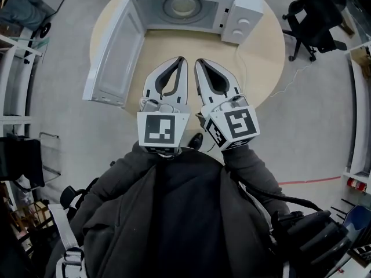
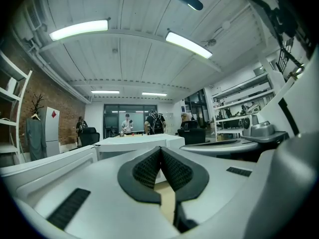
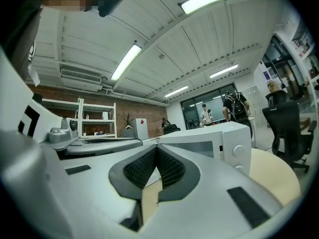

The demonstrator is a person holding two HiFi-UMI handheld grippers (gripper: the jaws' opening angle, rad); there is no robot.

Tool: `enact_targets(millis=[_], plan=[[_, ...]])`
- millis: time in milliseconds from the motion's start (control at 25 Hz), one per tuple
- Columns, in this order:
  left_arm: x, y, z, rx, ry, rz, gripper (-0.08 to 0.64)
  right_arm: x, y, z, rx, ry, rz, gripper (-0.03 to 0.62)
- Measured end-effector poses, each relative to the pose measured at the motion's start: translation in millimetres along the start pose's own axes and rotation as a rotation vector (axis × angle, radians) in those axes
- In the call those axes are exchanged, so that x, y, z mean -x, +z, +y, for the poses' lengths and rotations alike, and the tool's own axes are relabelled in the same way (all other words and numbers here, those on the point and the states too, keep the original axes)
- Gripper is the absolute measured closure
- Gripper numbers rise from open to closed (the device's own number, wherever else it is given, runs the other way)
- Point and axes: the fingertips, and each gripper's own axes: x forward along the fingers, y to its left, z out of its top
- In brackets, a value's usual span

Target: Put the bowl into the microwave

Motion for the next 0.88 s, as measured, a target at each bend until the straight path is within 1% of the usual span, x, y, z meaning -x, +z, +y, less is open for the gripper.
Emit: enact_targets(millis=[200,480,640,880], plan=[[1,-4,0,0.005,0.0,0.016,0.551,2,-3,-2,-0.017,-0.009,0.005,0.586],[-2,-2,1,0.001,-0.007,0.013,0.551,-2,-3,-4,-0.02,-0.018,0.002,0.586],[-3,-2,6,0.004,-0.005,0.017,0.551,-7,-2,-6,-0.03,-0.03,0.001,0.586],[-7,-4,17,-0.002,-0.007,0.015,0.551,-18,-4,-4,-0.017,-0.025,0.002,0.586]])
